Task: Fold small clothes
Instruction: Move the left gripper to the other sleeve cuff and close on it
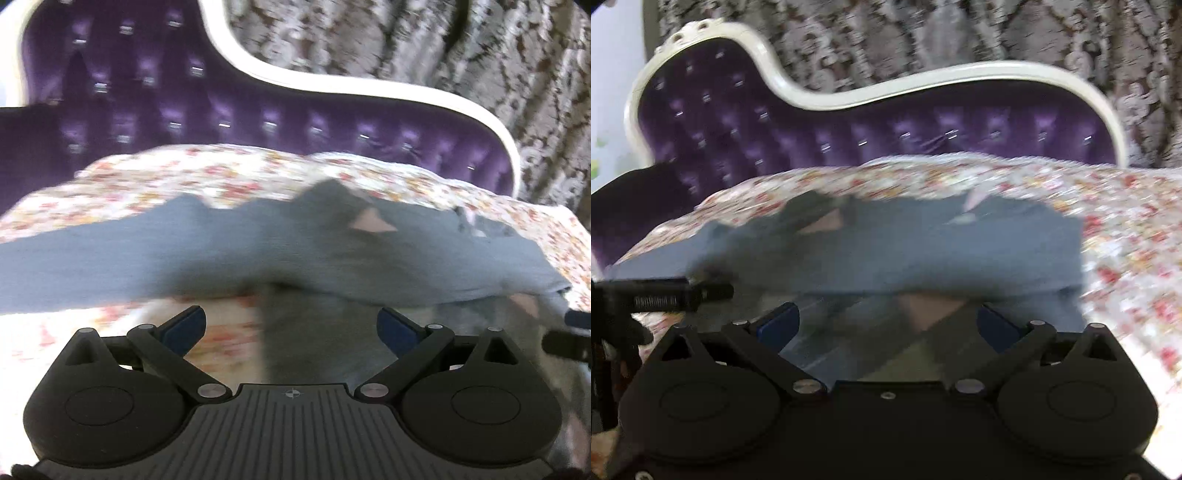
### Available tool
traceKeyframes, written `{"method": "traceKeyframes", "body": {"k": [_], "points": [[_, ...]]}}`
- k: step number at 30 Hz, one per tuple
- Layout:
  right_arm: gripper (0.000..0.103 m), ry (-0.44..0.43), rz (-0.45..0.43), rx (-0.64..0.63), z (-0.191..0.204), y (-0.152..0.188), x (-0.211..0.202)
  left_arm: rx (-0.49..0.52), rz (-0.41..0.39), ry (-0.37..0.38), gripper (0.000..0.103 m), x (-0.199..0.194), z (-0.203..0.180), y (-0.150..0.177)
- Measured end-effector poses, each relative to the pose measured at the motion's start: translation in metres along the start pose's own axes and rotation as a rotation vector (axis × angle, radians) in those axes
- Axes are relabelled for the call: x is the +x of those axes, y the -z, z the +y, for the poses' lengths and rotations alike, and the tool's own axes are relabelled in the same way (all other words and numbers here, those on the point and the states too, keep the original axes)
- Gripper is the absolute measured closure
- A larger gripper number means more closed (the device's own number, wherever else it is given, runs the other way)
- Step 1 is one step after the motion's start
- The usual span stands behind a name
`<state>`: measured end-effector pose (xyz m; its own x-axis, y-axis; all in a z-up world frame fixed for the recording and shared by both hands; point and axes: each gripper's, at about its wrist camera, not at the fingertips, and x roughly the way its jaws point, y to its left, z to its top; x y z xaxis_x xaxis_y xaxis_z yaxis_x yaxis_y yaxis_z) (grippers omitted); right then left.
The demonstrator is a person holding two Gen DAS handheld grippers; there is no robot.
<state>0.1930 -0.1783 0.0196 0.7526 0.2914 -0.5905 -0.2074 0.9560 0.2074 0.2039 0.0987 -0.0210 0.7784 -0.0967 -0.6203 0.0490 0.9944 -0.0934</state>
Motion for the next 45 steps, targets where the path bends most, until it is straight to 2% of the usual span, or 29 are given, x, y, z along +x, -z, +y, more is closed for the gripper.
{"method": "traceKeyframes", "body": {"k": [3, 7, 10, 12, 16, 21, 27, 32, 37, 41, 45], "points": [[0.001, -0.040, 0.035, -0.013, 0.019, 0.011, 0.006, -0.033, -0.025, -0.061, 0.003, -0.015, 0.030, 0.003], [0.001, -0.052, 0.058, -0.044, 0.040, 0.025, 0.011, -0.085, -0.060, -0.136, 0.003, -0.035, 0.071, 0.008], [0.001, -0.036, 0.073, -0.085, 0.050, 0.034, 0.018, -0.130, -0.061, -0.182, 0.003, -0.039, 0.097, 0.009], [0.001, -0.012, 0.068, -0.125, 0.057, 0.038, 0.019, -0.186, -0.071, -0.202, 0.008, -0.042, 0.117, 0.013], [0.000, 0.001, 0.076, -0.162, 0.064, 0.041, 0.022, -0.309, -0.083, -0.240, 0.010, -0.040, 0.155, 0.019], [0.000, 0.019, 0.085, -0.199, 0.069, 0.045, 0.026, -0.372, -0.116, -0.304, 0.012, -0.036, 0.189, 0.030], [0.000, 0.038, 0.096, -0.239, 0.074, 0.047, 0.029, -0.428, -0.141, -0.336, 0.013, -0.031, 0.222, 0.035], [0.000, 0.036, 0.095, -0.238, 0.073, 0.047, 0.030, -0.470, -0.145, -0.328, 0.014, -0.022, 0.246, 0.035], [0.000, 0.040, 0.096, -0.242, 0.074, 0.047, 0.030, -0.474, -0.160, -0.319, 0.015, -0.016, 0.259, 0.030], [0.000, 0.042, 0.097, -0.245, 0.075, 0.047, 0.030, -0.462, -0.180, -0.303, 0.021, -0.014, 0.264, 0.021], [0.000, 0.042, 0.097, -0.245, 0.075, 0.047, 0.030, -0.462, -0.174, -0.288, 0.022, -0.008, 0.269, 0.014]]}}
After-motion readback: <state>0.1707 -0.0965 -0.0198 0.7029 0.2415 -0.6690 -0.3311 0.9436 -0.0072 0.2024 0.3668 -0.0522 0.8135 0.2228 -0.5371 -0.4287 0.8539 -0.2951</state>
